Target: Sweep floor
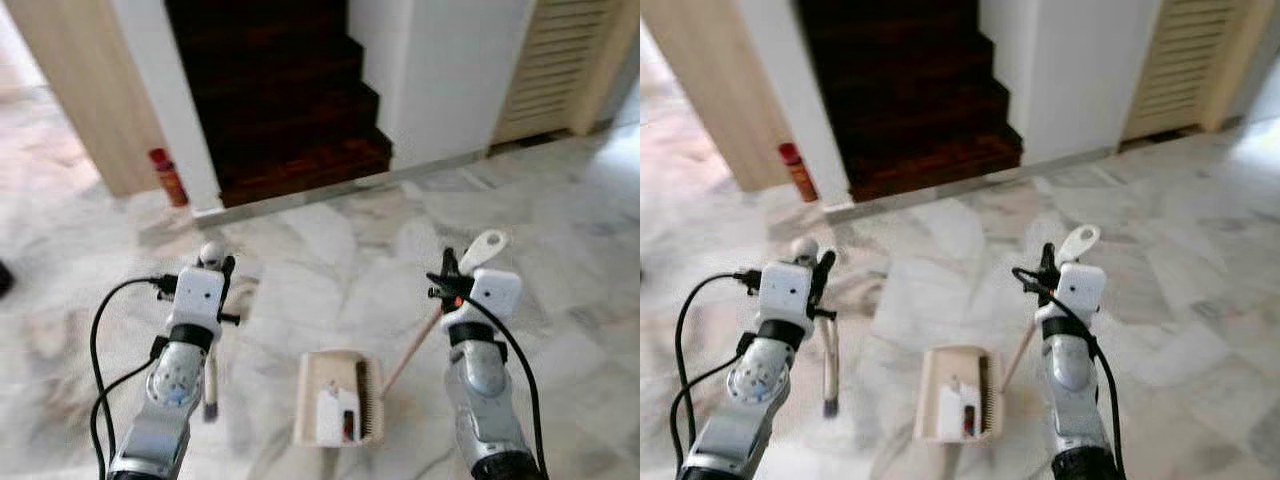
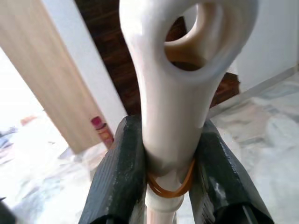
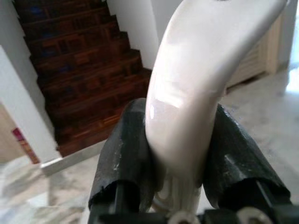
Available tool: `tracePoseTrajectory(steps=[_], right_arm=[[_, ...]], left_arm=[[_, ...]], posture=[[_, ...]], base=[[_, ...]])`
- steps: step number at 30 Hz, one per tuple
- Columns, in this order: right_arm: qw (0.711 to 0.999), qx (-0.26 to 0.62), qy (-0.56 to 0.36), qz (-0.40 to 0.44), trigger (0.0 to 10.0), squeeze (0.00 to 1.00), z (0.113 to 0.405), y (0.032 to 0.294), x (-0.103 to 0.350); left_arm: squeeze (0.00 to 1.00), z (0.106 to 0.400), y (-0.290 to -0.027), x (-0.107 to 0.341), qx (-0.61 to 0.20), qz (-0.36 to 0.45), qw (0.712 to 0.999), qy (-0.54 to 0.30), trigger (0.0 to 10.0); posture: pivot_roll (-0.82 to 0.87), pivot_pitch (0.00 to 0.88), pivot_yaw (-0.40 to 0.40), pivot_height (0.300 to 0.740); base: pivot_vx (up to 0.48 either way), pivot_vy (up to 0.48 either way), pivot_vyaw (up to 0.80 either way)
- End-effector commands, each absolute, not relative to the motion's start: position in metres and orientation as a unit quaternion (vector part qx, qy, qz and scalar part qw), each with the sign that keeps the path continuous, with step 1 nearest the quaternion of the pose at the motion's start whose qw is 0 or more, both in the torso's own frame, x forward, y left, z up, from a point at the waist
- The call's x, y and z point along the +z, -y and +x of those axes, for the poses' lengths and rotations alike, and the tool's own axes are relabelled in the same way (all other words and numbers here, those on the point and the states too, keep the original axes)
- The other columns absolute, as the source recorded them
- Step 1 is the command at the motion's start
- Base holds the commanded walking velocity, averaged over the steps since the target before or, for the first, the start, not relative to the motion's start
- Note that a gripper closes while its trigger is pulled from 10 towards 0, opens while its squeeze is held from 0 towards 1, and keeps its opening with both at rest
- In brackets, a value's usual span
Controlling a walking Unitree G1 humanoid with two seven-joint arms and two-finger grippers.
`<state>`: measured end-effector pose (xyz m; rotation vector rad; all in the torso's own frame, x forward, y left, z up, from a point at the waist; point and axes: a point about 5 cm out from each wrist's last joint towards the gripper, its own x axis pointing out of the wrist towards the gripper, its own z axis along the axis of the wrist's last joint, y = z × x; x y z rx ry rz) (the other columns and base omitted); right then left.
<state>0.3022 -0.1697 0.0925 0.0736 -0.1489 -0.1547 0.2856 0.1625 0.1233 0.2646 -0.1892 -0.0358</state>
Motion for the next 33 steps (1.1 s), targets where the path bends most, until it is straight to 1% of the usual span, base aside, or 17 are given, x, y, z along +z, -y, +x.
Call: tracePoseTrajectory(steps=[1, 3, 16, 24, 25, 33], right_arm=[[0.991, -0.079, 0.106, 0.039, 10.0, 0.0, 0.306, 0.17, 0.107], [0.991, -0.081, 0.101, 0.039, 10.0, 0.0, 0.306, 0.171, 0.106], [0.991, -0.079, 0.096, 0.039, 10.0, 0.0, 0.312, 0.174, 0.111], [0.992, -0.077, 0.091, 0.041, 10.0, 0.0, 0.316, 0.173, 0.114], [0.992, -0.078, 0.089, 0.039, 10.0, 0.0, 0.318, 0.173, 0.115], [0.993, -0.068, 0.085, 0.043, 10.0, 0.0, 0.322, 0.17, 0.117]], left_arm=[[0.0, 0.289, -0.162, 0.132, -0.019, 0.128, 0.985, 0.116, 10.0], [0.0, 0.289, -0.161, 0.131, -0.019, 0.124, 0.985, 0.116, 10.0], [0.0, 0.294, -0.164, 0.133, -0.012, 0.121, 0.986, 0.117, 10.0], [0.0, 0.295, -0.167, 0.135, -0.001, 0.118, 0.986, 0.118, 10.0], [0.0, 0.295, -0.168, 0.136, 0.003, 0.118, 0.986, 0.119, 10.0], [0.0, 0.294, -0.172, 0.136, 0.015, 0.116, 0.986, 0.119, 10.0]], posture=[[0.05, 0.0, 0.059, 0.74], [0.05, 0.0, 0.06, 0.74], [0.06, 0.0, 0.058, 0.74], [0.08, 0.036, 0.046, 0.74], [0.09, 0.051, 0.043, 0.74], [0.09, 0.072, 0.033, 0.74]], base=[[0.0, 0.0, 0.0], [0.0, 0.0, 0.0], [0.0, 0.263, 0.0], [0.0, 0.277, 0.0], [0.0, 0.289, 0.0], [0.0, 0.289, 0.0]])
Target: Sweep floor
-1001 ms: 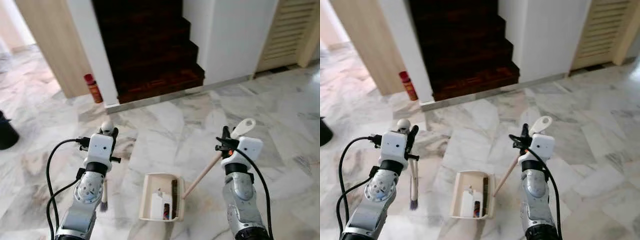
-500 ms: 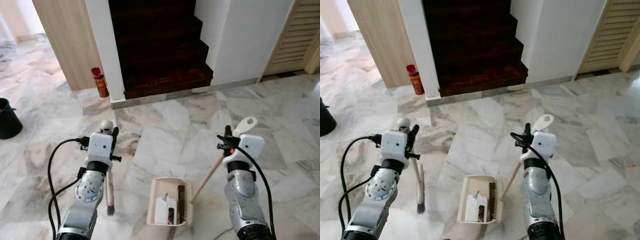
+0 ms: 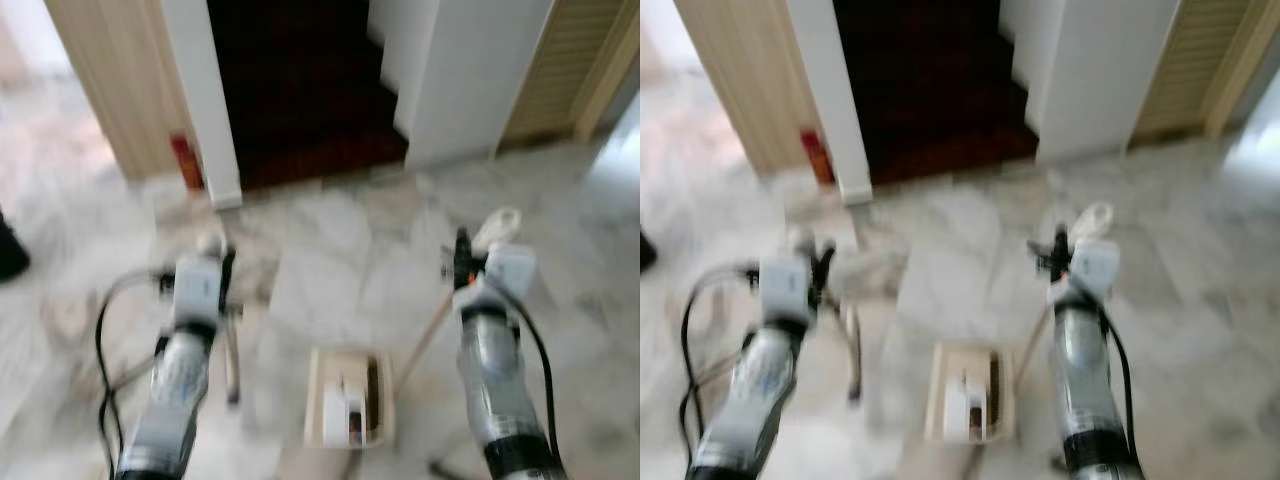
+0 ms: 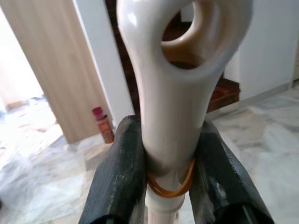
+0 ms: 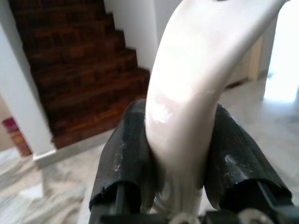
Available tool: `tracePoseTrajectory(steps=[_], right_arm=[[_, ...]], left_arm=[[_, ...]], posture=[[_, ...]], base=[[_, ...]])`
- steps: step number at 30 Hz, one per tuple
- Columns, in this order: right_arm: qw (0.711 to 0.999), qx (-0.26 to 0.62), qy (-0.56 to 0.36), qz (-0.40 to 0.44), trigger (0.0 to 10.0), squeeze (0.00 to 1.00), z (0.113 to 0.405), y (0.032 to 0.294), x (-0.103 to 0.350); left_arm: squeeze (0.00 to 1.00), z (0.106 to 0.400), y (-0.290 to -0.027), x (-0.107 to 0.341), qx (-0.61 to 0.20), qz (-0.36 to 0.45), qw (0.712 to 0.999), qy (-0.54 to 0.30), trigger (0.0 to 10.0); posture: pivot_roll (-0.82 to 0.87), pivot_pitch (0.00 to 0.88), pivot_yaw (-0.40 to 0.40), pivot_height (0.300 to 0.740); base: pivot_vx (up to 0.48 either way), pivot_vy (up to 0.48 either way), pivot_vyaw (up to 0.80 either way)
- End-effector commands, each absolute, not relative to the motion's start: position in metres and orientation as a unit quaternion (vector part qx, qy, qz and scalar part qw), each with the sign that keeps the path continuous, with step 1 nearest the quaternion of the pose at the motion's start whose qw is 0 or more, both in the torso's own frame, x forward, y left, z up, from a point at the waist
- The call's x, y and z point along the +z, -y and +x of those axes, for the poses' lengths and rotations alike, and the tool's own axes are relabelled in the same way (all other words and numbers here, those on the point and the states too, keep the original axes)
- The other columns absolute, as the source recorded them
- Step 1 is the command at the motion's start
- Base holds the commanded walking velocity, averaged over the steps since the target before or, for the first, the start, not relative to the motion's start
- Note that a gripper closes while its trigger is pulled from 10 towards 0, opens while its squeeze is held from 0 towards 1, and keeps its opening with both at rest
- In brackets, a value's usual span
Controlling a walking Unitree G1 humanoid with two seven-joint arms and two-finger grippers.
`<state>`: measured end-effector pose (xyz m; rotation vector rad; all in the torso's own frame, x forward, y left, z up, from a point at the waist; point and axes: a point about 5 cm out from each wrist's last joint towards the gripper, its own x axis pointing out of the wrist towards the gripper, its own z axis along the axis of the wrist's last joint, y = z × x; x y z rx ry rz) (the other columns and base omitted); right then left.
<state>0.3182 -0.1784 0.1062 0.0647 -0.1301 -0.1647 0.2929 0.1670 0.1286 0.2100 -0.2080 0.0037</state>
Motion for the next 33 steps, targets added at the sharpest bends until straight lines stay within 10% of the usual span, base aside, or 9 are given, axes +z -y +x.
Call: tracePoseTrajectory(steps=[1, 33], right_arm=[[0.993, -0.067, 0.085, 0.043, 10.0, 0.0, 0.3224, 0.17, 0.1167], [0.994, -0.064, 0.066, 0.05, 10.0, 0.0, 0.3247, 0.1725, 0.1158]], left_arm=[[0.0, 0.294, -0.1726, 0.136, 0.016, 0.116, 0.986, 0.119, 10.0], [0.0, 0.2943, -0.1745, 0.1355, 0.028, 0.111, 0.988, 0.109, 10.0]], posture=[[0.09, 0.073, 0.032, 0.74], [0.08, 0.118, 0.02, 0.74]], base=[[0.0, 0.289, 0.0], [0.0, 0.316, -0.12]])
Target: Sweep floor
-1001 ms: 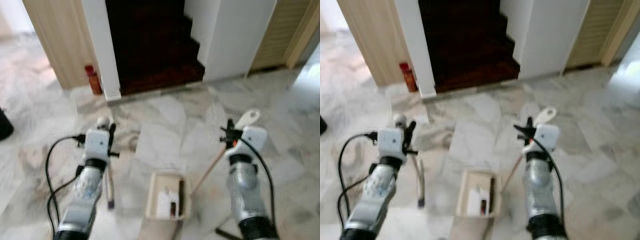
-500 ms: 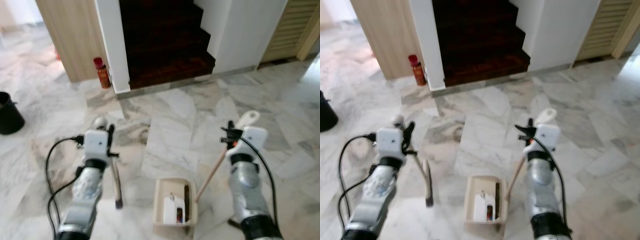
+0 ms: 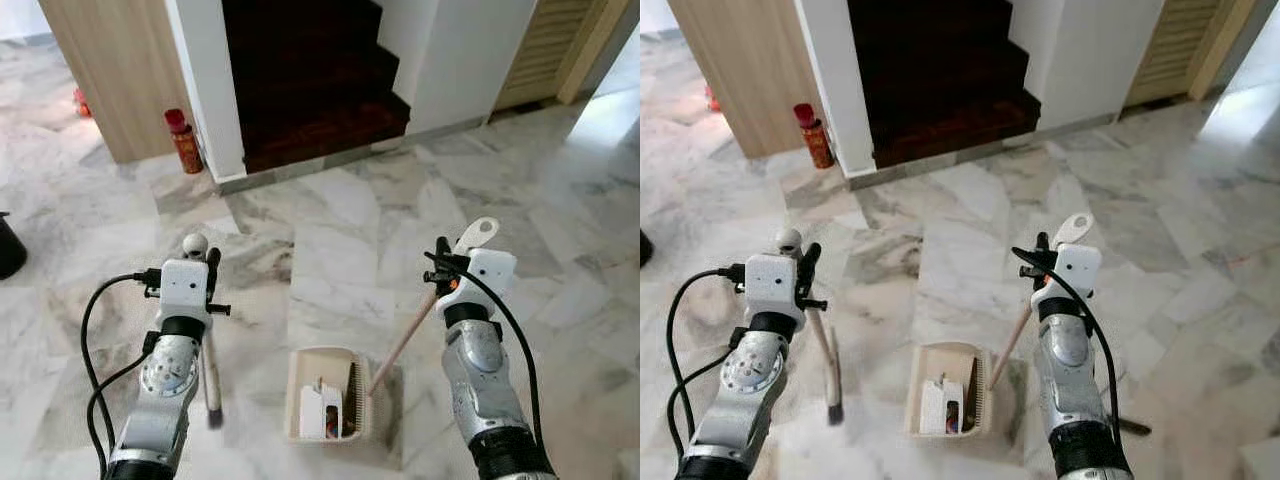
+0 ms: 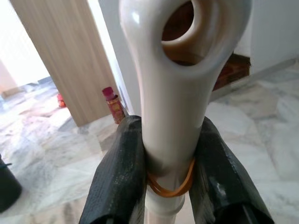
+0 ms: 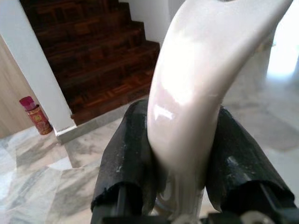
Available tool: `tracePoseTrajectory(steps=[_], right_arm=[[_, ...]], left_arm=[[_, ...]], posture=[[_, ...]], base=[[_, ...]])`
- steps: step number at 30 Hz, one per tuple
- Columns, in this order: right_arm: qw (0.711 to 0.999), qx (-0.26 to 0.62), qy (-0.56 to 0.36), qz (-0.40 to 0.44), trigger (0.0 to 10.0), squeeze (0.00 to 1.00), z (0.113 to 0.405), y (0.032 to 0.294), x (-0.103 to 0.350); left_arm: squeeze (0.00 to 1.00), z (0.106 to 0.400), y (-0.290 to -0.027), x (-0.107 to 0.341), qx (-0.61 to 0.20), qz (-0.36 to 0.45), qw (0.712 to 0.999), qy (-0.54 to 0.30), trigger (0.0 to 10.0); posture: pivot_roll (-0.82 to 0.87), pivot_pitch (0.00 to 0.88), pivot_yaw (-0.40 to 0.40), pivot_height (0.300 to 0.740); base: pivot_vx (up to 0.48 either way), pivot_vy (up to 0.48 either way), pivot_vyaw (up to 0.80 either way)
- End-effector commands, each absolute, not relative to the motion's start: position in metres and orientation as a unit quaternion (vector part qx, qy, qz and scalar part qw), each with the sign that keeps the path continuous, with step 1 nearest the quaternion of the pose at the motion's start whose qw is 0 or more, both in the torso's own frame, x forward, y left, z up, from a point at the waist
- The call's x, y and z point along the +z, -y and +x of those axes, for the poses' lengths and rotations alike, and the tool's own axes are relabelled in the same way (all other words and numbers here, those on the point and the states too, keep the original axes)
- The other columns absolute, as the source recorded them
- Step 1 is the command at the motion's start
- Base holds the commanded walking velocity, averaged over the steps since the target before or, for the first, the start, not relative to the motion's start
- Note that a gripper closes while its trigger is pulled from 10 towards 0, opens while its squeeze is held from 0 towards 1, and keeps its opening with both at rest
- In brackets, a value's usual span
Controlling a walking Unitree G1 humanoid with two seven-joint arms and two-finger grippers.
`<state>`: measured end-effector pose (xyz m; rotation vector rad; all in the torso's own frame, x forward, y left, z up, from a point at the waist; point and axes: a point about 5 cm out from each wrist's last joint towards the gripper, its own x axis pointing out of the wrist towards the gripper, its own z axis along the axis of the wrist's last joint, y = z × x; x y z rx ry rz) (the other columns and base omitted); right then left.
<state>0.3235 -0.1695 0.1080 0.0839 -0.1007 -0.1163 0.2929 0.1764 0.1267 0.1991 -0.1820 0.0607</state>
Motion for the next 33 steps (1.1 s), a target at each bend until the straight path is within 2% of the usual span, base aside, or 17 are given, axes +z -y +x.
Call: tracePoseTrajectory(steps=[1, 25, 29, 33], right_arm=[[0.995, -0.064, 0.066, 0.05, 10.0, 0.0, 0.3247, 0.1724, 0.1158], [0.995, -0.062, 0.063, 0.05, 10.0, 0.0, 0.3253, 0.172, 0.116], [0.995, -0.061, 0.064, 0.054, 10.0, 0.0, 0.3255, 0.1715, 0.1161], [0.995, -0.06, 0.064, 0.054, 10.0, 0.0, 0.3249, 0.1711, 0.1156]], left_arm=[[0.0, 0.2943, -0.1746, 0.1355, 0.028, 0.11, 0.988, 0.109, 10.0], [0.0, 0.2929, -0.1778, 0.1365, 0.035, 0.112, 0.987, 0.106, 10.0], [0.0, 0.2929, -0.1781, 0.1365, 0.036, 0.112, 0.988, 0.105, 10.0], [0.0, 0.2925, -0.1785, 0.1364, 0.037, 0.113, 0.987, 0.104, 10.0]], posture=[[0.08, 0.118, 0.02, 0.74], [0.09, 0.137, 0.018, 0.74], [0.09, 0.137, 0.019, 0.74], [0.1, 0.14, 0.021, 0.74]], base=[[0.0, 0.334, -0.8], [0.0, 0.333, -0.02], [0.0, 0.331, -0.72], [0.0, 0.334, 0.0]])
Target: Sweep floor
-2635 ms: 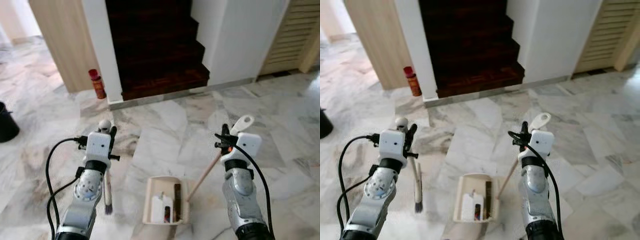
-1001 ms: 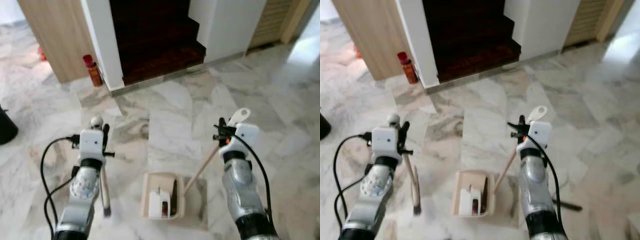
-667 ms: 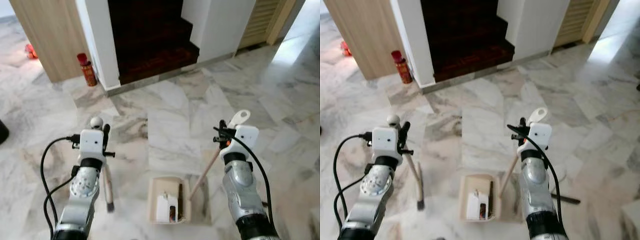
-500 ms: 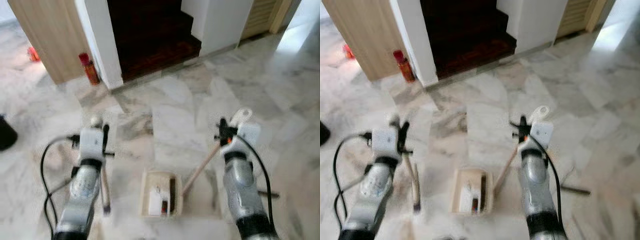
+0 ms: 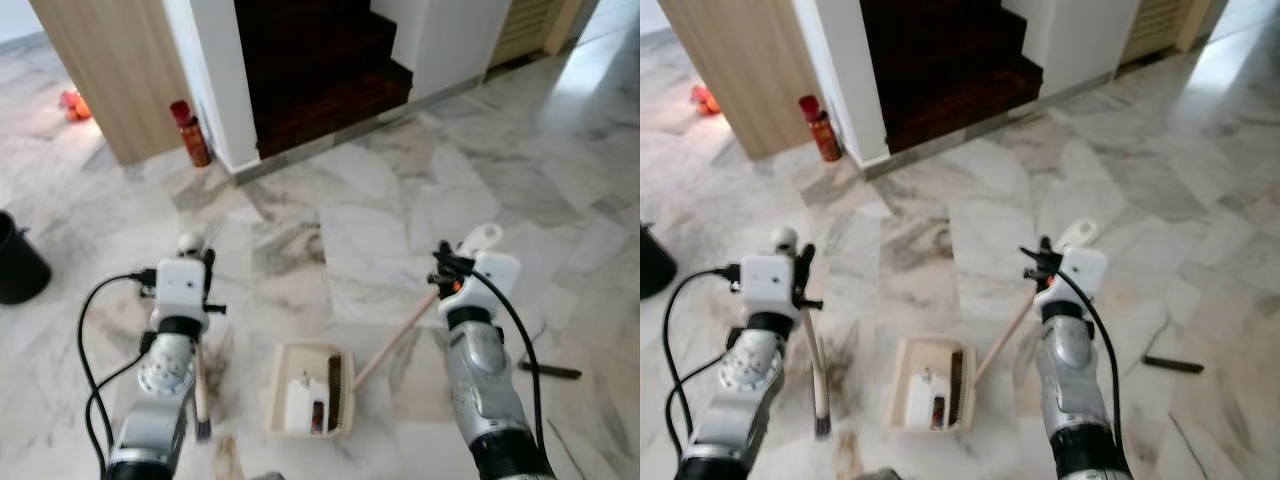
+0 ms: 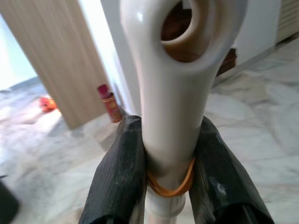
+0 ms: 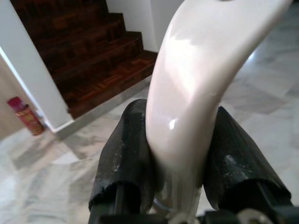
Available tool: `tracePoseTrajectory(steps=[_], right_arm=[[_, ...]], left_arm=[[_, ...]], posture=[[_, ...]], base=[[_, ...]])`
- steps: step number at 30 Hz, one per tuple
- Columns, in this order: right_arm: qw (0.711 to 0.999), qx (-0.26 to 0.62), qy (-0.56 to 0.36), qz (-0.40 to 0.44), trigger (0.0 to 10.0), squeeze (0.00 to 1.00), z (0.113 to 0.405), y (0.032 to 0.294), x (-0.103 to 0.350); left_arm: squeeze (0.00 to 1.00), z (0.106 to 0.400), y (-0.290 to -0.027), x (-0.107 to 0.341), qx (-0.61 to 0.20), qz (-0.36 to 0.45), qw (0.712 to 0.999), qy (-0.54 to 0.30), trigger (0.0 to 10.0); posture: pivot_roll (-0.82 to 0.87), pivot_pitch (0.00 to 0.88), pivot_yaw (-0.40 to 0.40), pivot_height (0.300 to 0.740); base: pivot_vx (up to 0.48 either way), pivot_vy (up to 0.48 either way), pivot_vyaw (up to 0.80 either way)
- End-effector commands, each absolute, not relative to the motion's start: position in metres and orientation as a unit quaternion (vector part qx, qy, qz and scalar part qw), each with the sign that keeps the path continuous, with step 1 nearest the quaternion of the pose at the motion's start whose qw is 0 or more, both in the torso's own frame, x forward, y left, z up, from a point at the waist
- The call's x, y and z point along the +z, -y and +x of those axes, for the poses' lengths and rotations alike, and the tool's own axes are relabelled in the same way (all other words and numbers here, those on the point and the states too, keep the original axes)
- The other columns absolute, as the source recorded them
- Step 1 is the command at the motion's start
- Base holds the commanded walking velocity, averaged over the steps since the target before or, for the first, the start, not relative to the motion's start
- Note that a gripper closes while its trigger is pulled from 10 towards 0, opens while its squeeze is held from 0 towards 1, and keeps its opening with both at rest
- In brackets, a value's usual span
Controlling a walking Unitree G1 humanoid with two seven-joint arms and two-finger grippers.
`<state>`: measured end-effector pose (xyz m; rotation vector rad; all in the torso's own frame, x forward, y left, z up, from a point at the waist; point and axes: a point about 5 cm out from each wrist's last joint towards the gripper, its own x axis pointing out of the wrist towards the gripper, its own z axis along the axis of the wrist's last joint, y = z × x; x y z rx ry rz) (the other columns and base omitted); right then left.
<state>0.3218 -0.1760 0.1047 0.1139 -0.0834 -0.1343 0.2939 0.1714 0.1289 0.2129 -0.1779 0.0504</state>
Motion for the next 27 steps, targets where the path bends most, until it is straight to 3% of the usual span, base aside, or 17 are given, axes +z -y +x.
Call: tracePoseTrajectory(steps=[1, 27], right_arm=[[0.995, -0.06, 0.064, 0.053, 10.0, 0.0, 0.3249, 0.171, 0.1156], [0.995, -0.053, 0.065, 0.049, 10.0, 0.0, 0.3253, 0.1669, 0.1151]], left_arm=[[0.0, 0.2925, -0.1786, 0.1365, 0.037, 0.113, 0.987, 0.104, 10.0], [0.0, 0.2903, -0.1815, 0.1373, 0.037, 0.117, 0.987, 0.102, 10.0]], posture=[[0.1, 0.14, 0.021, 0.74], [0.1, 0.12, 0.025, 0.74]], base=[[0.0, 0.326, 0.0], [0.0, 0.332, 0.0]])
